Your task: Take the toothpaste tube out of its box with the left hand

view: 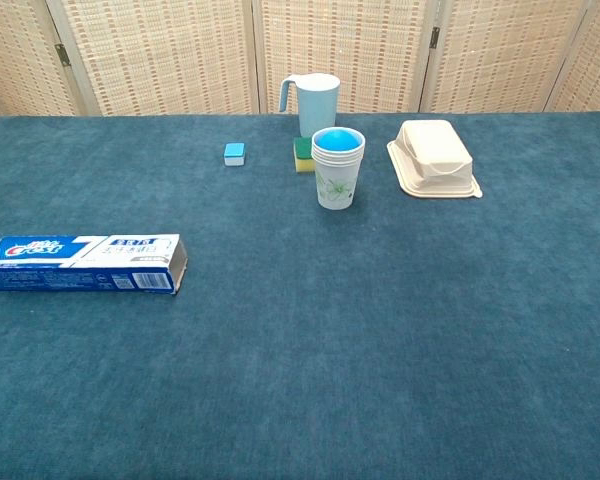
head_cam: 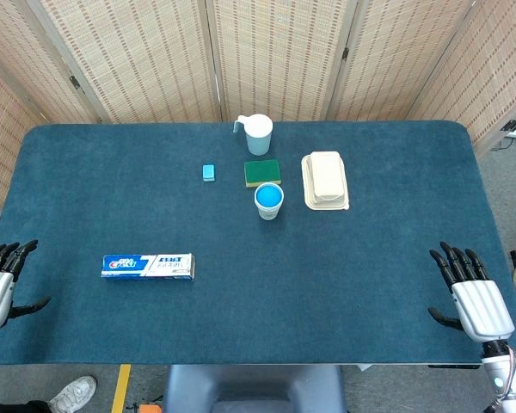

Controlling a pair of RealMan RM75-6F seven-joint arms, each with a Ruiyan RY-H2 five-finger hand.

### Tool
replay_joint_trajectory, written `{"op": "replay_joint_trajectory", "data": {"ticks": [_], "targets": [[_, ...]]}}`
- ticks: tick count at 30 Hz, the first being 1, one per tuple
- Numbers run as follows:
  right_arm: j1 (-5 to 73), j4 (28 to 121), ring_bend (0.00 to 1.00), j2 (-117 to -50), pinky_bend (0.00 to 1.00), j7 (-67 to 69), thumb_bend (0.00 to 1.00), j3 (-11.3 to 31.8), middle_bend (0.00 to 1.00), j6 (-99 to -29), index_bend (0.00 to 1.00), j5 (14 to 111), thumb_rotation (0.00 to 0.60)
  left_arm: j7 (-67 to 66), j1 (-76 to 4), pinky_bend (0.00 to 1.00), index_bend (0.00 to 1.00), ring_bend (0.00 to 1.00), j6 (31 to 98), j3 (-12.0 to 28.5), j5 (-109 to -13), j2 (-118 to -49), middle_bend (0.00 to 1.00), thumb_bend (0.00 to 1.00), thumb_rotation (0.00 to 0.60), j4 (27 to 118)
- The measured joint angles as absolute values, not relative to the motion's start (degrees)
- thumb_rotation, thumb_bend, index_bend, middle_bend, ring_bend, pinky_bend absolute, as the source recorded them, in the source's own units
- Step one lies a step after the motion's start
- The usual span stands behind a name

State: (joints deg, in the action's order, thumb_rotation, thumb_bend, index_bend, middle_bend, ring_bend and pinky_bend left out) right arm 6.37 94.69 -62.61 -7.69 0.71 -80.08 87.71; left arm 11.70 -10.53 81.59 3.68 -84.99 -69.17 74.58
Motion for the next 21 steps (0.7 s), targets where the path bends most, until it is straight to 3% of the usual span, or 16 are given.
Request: {"op": "replay_joint_trajectory", "data": {"ticks": [21], "targets": [[6.4,94.86,0.0,-62.85,0.0,-8.34,0.22,0.86,0.0,-80.14,0.0,87.49,0.6,11.96,-11.71,0.15,0.12,0.14,77.94,2.08,-86.33,-68.16,0.22,0.12,0.6,77.19]]}}
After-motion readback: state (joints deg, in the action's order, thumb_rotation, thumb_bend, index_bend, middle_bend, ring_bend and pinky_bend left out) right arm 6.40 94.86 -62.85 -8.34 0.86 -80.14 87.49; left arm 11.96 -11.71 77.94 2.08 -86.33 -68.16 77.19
